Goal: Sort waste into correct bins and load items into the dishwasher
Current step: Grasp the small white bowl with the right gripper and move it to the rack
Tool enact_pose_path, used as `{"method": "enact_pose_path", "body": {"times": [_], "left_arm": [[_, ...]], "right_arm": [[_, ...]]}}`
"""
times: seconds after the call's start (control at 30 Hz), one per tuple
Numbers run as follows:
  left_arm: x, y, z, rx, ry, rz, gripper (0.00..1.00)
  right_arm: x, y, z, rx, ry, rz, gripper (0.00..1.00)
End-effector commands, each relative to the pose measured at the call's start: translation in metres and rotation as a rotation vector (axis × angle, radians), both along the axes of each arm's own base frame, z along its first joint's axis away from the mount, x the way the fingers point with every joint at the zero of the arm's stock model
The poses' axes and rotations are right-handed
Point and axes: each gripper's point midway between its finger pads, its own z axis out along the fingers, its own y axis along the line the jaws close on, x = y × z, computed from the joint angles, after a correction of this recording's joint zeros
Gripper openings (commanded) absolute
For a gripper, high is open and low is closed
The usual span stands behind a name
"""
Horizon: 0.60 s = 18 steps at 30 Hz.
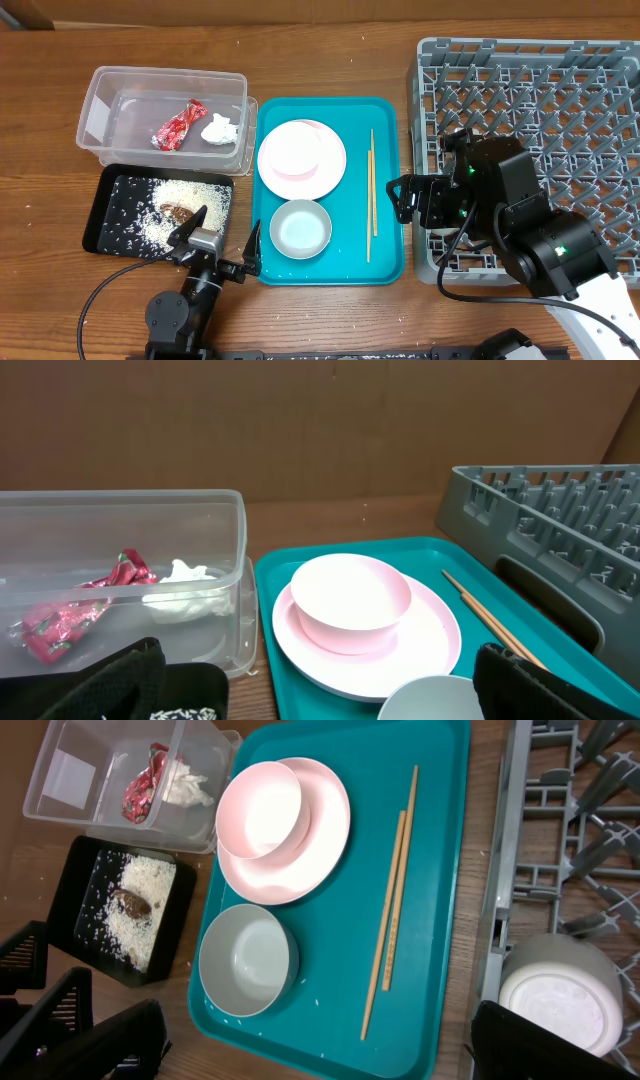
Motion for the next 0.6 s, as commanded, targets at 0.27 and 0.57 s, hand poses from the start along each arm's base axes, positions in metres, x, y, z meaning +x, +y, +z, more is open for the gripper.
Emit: {"method": "enact_pose_path", "body": {"times": [0.27, 0.57], "left_arm": [[-0.001, -0.001, 0.000, 0.019, -0.016, -0.010, 1.00], [-0.001, -0.001, 0.000, 0.019, -0.016, -0.010, 1.00]], "right_arm": [[-0.004, 0.061, 0.036, 0.266, -0.011, 0.198, 1.00], [-0.022, 0.116, -0.082, -0.068, 0.261, 0.139, 0.97]]}}
